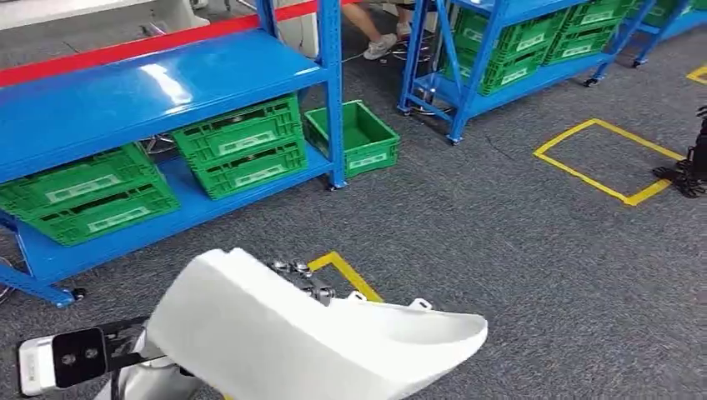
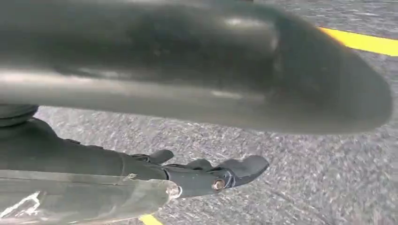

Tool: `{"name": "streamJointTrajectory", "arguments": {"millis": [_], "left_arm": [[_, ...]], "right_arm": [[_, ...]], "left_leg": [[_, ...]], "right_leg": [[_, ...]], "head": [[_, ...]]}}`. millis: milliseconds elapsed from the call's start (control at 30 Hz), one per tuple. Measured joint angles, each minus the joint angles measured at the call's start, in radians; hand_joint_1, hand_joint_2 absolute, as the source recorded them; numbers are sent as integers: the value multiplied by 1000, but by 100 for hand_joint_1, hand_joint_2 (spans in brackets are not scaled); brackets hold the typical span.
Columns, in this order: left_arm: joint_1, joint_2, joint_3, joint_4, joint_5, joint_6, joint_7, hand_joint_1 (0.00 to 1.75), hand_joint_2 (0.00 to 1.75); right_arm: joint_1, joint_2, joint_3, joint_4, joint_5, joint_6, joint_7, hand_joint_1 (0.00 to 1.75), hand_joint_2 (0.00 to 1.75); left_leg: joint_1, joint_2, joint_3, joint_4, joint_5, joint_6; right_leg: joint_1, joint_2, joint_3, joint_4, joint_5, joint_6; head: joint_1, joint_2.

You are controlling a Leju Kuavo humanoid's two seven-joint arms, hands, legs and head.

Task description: Take the parts from the cabinet and place them on the table.

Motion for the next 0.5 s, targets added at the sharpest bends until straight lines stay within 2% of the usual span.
{"name": "streamJointTrajectory", "arguments": {"millis": [33,67,100,133,167,200,233,267,300,367,400,433,467,500], "left_arm": [[2,0,-1,0,-5,2,0,175,175],[4,0,-1,0,-8,3,-4,175,175],[4,0,-1,0,-10,5,-8,175,175],[4,0,-1,0,-10,6,-11,175,175],[4,-1,-1,-3,-13,8,-12,175,175],[4,-3,-1,-8,-19,9,-13,175,175],[4,-5,-1,-15,-22,9,-13,175,175],[3,-6,-1,-20,-24,9,-13,175,175],[3,-9,-2,-24,-29,9,-13,175,175],[2,-14,-3,-29,-31,9,-14,175,175],[2,-16,-3,-32,-32,10,-14,175,175],[1,-18,-3,-36,-34,10,-14,175,175],[1,-18,-3,-39,-34,10,-14,175,175],[2,-18,-3,-40,-34,10,-14,175,175]], "right_arm": [[-2,0,-5,0,-14,0,-2,0,0],[-2,0,-9,0,-26,0,-4,0,0],[0,0,-16,0,-44,1,-8,0,0],[0,0,-26,0,-64,3,-14,0,0],[-1,0,-40,0,-96,8,-24,0,0],[-3,0,-47,0,-132,12,-29,0,0],[-9,10,-54,2,-175,19,-35,0,0],[-13,11,-58,1,-224,26,-42,0,0],[-16,13,-63,1,-256,35,-49,0,0],[-17,13,-69,1,-288,49,-55,0,0],[-18,14,-72,1,-293,52,-56,0,0],[-19,15,-75,1,-296,53,-58,0,0],[-22,15,-77,1,-297,54,-58,0,0],[-25,15,-79,1,-300,55,-59,0,0]], "left_leg": [[0,12,-1,0,0,1],[0,21,-1,0,0,1],[0,30,-1,0,-1,0],[0,38,0,1,-1,-1],[2,47,2,2,-3,-5],[3,54,4,5,-6,-10],[-9,58,3,10,-10,-21],[-11,62,2,15,-13,-25],[-12,68,3,12,-11,-27],[-9,82,4,10,-10,-32],[-7,82,5,11,-17,-39],[-4,46,-3,36,-41,-46],[-3,27,-27,89,-76,-49],[-2,17,-65,168,-116,-52]], "right_leg": [[0,-4,-34,79,-32,3],[-1,-8,-49,119,-41,6],[-1,-10,-41,109,-27,7],[-2,-14,-9,53,5,9],[-2,-24,50,-52,52,11],[-3,-44,102,-140,84,14],[3,-85,124,-185,72,14],[-3,-66,126,-189,83,-3],[-2,-57,121,-185,82,-12],[2,-41,115,-182,82,-25],[-1,-33,116,-185,87,-33],[-2,-26,115,-185,88,-39],[-3,-19,114,-185,90,-43],[-3,-10,111,-185,91,-45]], "head": [[1,0],[0,0],[0,0],[1,0],[0,0],[1,0],[4,0],[4,0],[-5,0],[-5,0],[-6,0],[-8,0],[-8,0],[-10,0]]}}
